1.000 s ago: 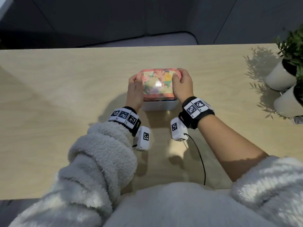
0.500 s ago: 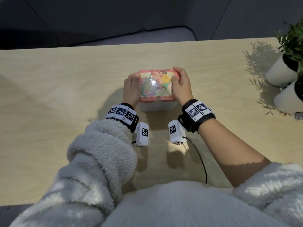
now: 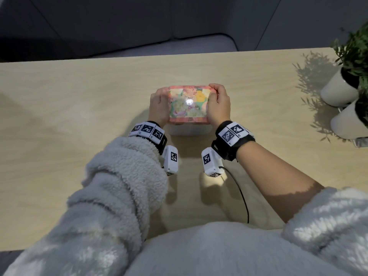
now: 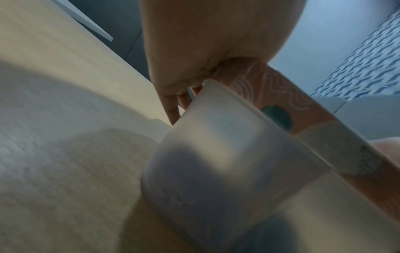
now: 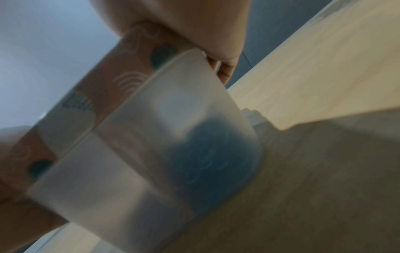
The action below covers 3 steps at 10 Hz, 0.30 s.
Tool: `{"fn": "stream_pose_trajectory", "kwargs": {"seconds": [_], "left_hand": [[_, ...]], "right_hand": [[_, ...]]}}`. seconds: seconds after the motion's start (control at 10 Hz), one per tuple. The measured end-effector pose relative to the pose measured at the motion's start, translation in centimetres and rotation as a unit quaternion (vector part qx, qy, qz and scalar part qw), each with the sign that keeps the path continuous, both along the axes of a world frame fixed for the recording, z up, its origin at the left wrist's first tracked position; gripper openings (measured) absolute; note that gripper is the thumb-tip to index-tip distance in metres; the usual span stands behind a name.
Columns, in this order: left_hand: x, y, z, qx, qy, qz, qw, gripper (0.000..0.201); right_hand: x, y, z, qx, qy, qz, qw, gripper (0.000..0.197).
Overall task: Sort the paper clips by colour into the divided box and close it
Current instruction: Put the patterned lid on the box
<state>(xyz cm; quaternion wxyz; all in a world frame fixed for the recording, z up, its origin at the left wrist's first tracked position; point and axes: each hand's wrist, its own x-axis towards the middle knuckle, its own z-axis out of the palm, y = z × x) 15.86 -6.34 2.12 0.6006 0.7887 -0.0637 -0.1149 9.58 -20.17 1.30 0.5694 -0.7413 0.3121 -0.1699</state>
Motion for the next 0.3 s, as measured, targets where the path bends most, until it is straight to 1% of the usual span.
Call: {"fn": "stream_pose_trajectory", "kwargs": {"seconds": [0.1, 0.2, 0.3], "left_hand": [[-0.2, 0.0, -0.3, 0.010, 0.032, 0.012, 0.999, 0.039], [-0.5, 0.0, -0.3, 0.037, 0.032, 0.005, 0.999, 0.044], [0.3, 0.7, -1.6, 0.002, 0.069, 0.042, 0.997, 0.052]], "right_hand": [[-0.1, -0.3, 0.1, 0.001, 0.011, 0.013, 1.000, 0.031], [0.0, -0.3, 0.3, -0.009, 0.017, 0.036, 0.999, 0.033], [0.3, -0.9, -0.5, 0.011, 0.016, 0.041, 0.999, 0.040]]}}
